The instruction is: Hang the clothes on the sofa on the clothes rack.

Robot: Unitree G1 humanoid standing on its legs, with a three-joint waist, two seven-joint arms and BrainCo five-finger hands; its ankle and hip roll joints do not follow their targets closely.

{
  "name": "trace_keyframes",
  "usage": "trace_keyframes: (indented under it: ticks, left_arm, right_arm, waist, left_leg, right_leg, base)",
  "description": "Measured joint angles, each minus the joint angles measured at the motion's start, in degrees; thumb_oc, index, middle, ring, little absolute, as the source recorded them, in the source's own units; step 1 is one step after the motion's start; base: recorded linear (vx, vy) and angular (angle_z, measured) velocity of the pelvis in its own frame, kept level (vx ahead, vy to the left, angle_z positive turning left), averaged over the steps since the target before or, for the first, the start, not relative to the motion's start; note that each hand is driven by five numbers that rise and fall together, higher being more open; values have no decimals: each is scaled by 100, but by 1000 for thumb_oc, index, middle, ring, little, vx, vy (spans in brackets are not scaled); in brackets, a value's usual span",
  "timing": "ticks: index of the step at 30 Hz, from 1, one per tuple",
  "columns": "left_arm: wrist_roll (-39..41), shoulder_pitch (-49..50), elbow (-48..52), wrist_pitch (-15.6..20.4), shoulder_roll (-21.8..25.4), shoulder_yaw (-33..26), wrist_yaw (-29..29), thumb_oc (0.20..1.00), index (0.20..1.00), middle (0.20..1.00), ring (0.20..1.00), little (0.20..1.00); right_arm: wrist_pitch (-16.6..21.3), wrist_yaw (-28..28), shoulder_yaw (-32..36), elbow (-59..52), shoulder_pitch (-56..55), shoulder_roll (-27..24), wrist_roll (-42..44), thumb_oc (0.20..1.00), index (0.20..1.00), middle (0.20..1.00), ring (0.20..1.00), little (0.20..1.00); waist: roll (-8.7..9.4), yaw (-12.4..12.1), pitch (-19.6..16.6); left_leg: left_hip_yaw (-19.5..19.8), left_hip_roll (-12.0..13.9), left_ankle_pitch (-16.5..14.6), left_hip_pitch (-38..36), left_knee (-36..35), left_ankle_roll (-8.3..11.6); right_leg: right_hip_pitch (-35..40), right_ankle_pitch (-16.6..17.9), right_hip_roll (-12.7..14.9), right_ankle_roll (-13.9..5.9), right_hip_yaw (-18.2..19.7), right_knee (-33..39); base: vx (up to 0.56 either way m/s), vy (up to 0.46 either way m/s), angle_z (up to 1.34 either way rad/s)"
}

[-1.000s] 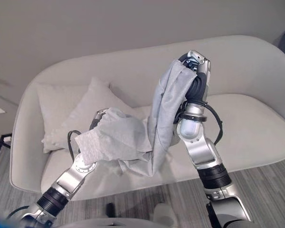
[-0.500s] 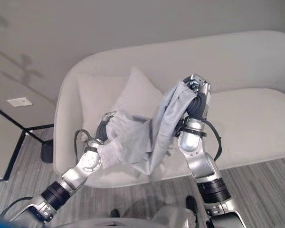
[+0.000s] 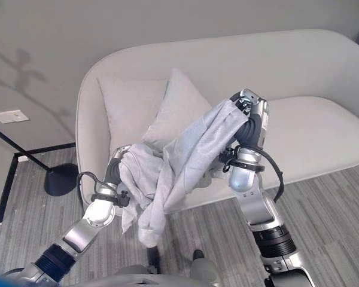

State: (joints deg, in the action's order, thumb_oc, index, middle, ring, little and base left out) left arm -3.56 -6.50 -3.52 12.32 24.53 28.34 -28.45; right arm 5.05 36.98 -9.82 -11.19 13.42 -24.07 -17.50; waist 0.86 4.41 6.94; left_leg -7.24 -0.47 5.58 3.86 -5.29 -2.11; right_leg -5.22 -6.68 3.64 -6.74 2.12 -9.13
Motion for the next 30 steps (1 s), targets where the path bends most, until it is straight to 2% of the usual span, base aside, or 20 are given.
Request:
trace_keyframes:
  ticks: [5,11,12,14,15,16,17,18,20,21,22,23,24,25,26,27,28,29,30]
  left_arm:
    - [-7,65,59,1,-81,-77,-5,200,200,200,200,200]
    - [-8,216,79,-1,-96,-284,-51,200,200,200,200,200]
    - [-8,224,73,2,-144,-345,-60,200,200,200,200,200]
    - [-9,237,73,5,-179,-367,-64,200,200,200,200,200]
    - [-10,237,40,12,-161,-374,-59,200,200,200,200,200]
    - [-9,237,11,3,-125,-373,-52,200,200,200,200,200]
    - [-7,232,-9,-3,-115,-372,-50,200,200,200,200,200]
    - [-7,201,-18,6,-155,-358,-54,200,200,200,200,200]
    - [-8,222,-18,8,-206,-319,-49,200,200,200,200,200]
    - [-8,252,-17,7,-226,-262,-48,200,200,200,200,200]
    - [-8,266,-16,6,-229,-223,-47,200,200,200,200,200]
    - [-8,238,-18,3,-212,-224,-48,200,200,200,200,200]
    - [-4,177,-51,14,-168,-210,-62,200,200,200,200,200]
    - [-6,48,-223,40,-175,-141,-64,200,200,200,200,200]
    - [-3,-35,-346,35,-154,-115,-50,200,200,200,200,200]
    - [10,-47,-440,28,-193,-50,-57,200,200,200,200,200]
    - [11,-121,-633,87,-209,192,-54,200,200,200,200,200]
    - [38,-74,-970,70,-567,413,66,200,200,200,200,200]
    - [31,-23,-843,91,-548,534,74,200,200,200,200,200]
  right_arm:
    - [63,-72,-254,60,1,5,18,200,200,200,200,200]
    - [64,-116,-254,141,-27,-1,64,200,200,200,200,200]
    - [66,-123,-253,193,-25,-31,68,200,200,200,200,200]
    - [66,-126,-250,273,-26,-45,70,200,200,200,200,200]
    - [68,-125,-264,314,-35,-39,82,200,200,200,200,200]
    - [68,-123,-290,309,-98,-2,183,200,200,200,200,200]
    - [70,-125,-303,311,-172,8,198,200,200,200,200,200]
    - [80,-116,-284,314,-226,-34,250,200,200,200,200,200]
    - [113,-109,-239,313,-223,-61,266,200,200,200,200,200]
    - [122,-107,-227,312,-222,-90,272,200,200,200,200,200]
    - [139,-104,-227,315,-226,-110,272,200,200,200,200,200]
    - [140,-95,-233,317,-248,-75,273,200,200,200,200,200]
    - [161,-98,-268,352,-210,-46,273,200,200,200,200,200]
    - [194,-86,-226,432,-198,-10,272,200,200,200,200,200]
    - [187,-72,-236,537,-150,66,289,200,200,200,200,200]
    - [189,-75,-303,695,-62,127,378,200,200,200,200,200]
    - [197,-64,-337,670,-174,77,457,200,200,200,200,200]
    - [179,-69,170,639,-739,258,526,200,200,200,200,200]
    - [138,-83,161,629,-697,88,523,200,200,200,200,200]
  waist:
    - [-18,-51,-92]
    - [-3,-125,-138]
    - [-17,-157,-165]
    - [-147,-169,-232]
    - [-21,-216,-208]
    - [86,-286,-246]
    - [236,-271,-297]
    - [446,-227,-312]
    - [358,-153,-390]
    - [203,-149,-440]
    - [57,-147,-498]
    - [71,-124,-487]
    - [241,-187,-416]
    - [403,-149,-333]
    - [405,-167,-375]
    - [357,-154,-326]
    - [266,-169,-341]
    - [217,68,-370]
    - [-109,-30,-474]
  left_leg:
    - [8,108,27,-104,5,32]
    - [73,153,-70,-8,499,176]
    - [160,151,-70,218,819,193]
    - [214,246,-127,273,759,275]
    - [240,290,-258,326,798,309]
    - [295,306,-367,372,881,265]
    - [375,340,-403,409,1022,315]
    - [483,585,-422,402,1066,358]
    - [498,829,-405,262,1049,361]
    - [503,825,-200,93,1039,126]
    - [330,874,-267,1,911,24]
    - [356,893,-281,-49,755,53]
    - [575,808,-291,31,820,217]
    - [923,821,-479,302,1115,491]
    - [1058,1036,-599,512,1313,538]
    - [1270,1762,-594,553,1345,616]
    - [1233,1840,-824,631,1657,768]
    - [1180,1100,-923,392,1624,640]
    - [1135,923,-1011,353,1565,567]
  right_leg:
    - [105,-38,-118,148,-23,-18]
    - [87,-282,-159,300,-62,-404]
    - [-67,-433,-129,334,-96,-705]
    - [-215,-530,-172,476,-199,-923]
    - [-273,-466,-47,655,-239,-919]
    - [-270,-385,85,658,-202,-864]
    - [-270,-315,201,683,-254,-736]
    - [-253,-265,379,621,-269,-644]
    - [-265,-246,348,537,-304,-601]
    - [-303,-231,292,432,-282,-603]
    - [-344,-209,213,331,-270,-611]
    - [-389,-201,284,259,-243,-653]
    - [-473,-142,500,245,-47,-628]
    - [-448,-42,620,199,-59,-512]
    - [-434,51,650,114,-78,-351]
    - [-263,197,658,-84,114,-38]
    - [-141,297,761,-265,103,59]
    - [464,396,1480,-105,-125,562]
    - [411,397,1538,-131,47,557]
  base:
    - [52,-27,0]
    - [-11,31,7]
    - [43,96,26]
    - [67,146,26]
    - [44,85,1]
    - [40,127,0]
    - [22,51,21]
    - [17,63,32]
    - [3,-7,23]
    - [19,72,1]
    - [44,275,1]
    - [89,403,-11]
    - [102,433,3]
    - [134,412,0]
    - [387,1121,-8]
    - [406,1248,-20]
    - [345,1393,38]
    - [32,710,30]
    - [-1,649,10]
